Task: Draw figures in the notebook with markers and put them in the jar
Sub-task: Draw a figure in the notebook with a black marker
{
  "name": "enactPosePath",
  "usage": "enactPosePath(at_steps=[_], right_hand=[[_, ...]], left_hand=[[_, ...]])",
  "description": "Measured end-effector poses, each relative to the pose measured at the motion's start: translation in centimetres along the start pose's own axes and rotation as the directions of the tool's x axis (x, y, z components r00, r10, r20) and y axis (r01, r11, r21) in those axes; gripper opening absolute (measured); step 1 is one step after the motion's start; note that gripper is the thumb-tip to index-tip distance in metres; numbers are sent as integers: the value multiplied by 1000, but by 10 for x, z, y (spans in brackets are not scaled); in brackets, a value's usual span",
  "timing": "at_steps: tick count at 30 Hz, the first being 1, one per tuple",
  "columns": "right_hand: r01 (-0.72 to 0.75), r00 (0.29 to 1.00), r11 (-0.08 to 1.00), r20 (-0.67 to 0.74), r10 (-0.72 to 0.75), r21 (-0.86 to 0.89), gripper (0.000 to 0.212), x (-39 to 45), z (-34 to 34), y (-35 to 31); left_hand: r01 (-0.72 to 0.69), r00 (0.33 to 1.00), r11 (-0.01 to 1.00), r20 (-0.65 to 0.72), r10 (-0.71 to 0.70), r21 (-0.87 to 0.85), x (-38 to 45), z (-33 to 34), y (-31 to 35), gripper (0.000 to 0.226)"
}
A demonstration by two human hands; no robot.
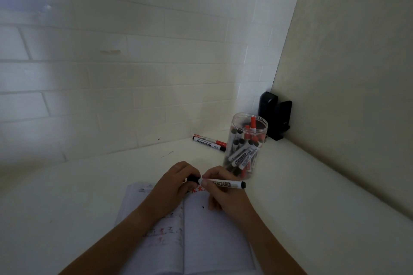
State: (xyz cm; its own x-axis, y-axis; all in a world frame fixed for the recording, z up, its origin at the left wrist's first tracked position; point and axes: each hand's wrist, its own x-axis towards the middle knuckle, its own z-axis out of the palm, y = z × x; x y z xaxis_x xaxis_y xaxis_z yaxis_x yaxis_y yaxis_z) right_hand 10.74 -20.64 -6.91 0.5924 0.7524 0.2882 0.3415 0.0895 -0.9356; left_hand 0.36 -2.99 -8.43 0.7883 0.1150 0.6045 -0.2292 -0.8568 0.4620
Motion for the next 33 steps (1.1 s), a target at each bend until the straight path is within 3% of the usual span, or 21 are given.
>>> enactPosePath(at_steps=[3, 6, 9, 14, 16, 18, 23, 26, 30, 33], right_hand=[[-22, 999, 998, 33, 20, 66, 17, -2, 0, -4], [-81, 993, 981, -65, 94, 178, 30, -1, -2, -3], [-40, 984, 980, -161, 72, 196, 19, 3, -8, -3], [46, 992, 998, -116, -51, -40, 8, 4, -17, -5], [99, 992, 973, -49, -112, -209, 5, 3, -17, -2], [139, 989, 929, 7, -146, -342, 5, 5, -17, 1], [42, 999, 884, 38, -27, -466, 5, 9, -31, 6], [22, 998, 803, 56, 14, -596, 20, 8, -32, 10], [157, 987, 605, 96, -133, -781, 42, 7, -10, 14], [134, 983, 527, 47, -175, -839, 43, 6, 9, 17]], left_hand=[[-19, 1000, 1000, -3, 19, 11, 0, -1, 1, 16], [-23, 1000, 999, -18, 23, 26, 0, -1, 3, 13], [-6, 1000, 999, -30, 7, 31, 0, 0, 3, 16], [80, 993, 995, -91, -75, 60, -2, 1, -5, 16], [112, 992, 991, -62, -108, 69, -3, 2, -9, 11], [141, 990, 987, -35, -139, 80, -3, 4, -13, 20], [148, 988, 987, -46, -146, 56, -4, 7, -16, 21], [126, 992, 991, -30, -125, 39, -3, 7, -17, 20], [91, 996, 996, 13, -91, -24, -3, 4, -14, 27], [112, 993, 987, 51, -107, -112, -4, 2, -9, 35]])
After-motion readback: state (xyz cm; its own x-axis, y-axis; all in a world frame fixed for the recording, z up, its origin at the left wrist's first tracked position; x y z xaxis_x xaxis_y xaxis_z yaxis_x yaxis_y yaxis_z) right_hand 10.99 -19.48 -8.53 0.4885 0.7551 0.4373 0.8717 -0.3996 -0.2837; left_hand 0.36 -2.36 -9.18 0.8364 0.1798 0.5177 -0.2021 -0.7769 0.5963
